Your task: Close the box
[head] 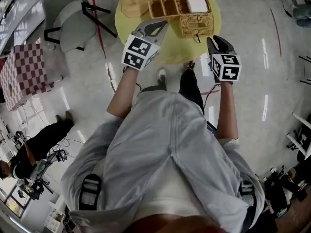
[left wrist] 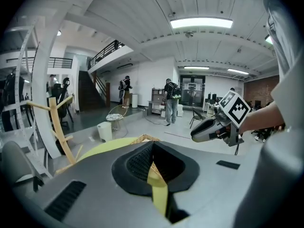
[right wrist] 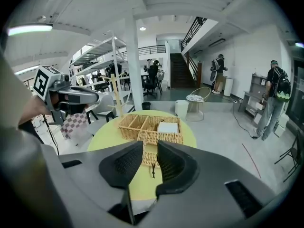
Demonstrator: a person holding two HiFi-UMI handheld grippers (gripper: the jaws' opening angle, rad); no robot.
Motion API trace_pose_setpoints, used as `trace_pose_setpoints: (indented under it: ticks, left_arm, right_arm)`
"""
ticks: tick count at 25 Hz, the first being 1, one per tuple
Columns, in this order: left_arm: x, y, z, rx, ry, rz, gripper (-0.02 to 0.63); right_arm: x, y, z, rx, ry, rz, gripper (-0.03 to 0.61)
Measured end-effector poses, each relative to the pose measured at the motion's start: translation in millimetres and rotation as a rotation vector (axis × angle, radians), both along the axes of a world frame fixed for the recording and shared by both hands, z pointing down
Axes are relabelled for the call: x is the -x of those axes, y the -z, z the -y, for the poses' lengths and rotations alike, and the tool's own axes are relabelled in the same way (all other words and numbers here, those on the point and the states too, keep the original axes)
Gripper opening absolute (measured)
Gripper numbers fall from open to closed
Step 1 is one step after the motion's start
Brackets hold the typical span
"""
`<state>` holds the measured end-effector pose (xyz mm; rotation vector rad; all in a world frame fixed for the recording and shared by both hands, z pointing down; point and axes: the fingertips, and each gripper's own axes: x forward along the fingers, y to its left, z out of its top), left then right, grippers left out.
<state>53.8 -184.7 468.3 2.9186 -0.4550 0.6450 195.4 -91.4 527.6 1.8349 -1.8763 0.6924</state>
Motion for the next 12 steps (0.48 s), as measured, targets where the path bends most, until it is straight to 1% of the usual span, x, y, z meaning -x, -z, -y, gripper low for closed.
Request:
trace_pose_setpoints:
  ticks: [12]
  left_arm:
    - [-5.0,-59.5,6.8,0.087,0.080,0.091,0.029]
  right_arm:
    - [-4.3,-91.8,13.7,0.158,0.085,0.071,0.132]
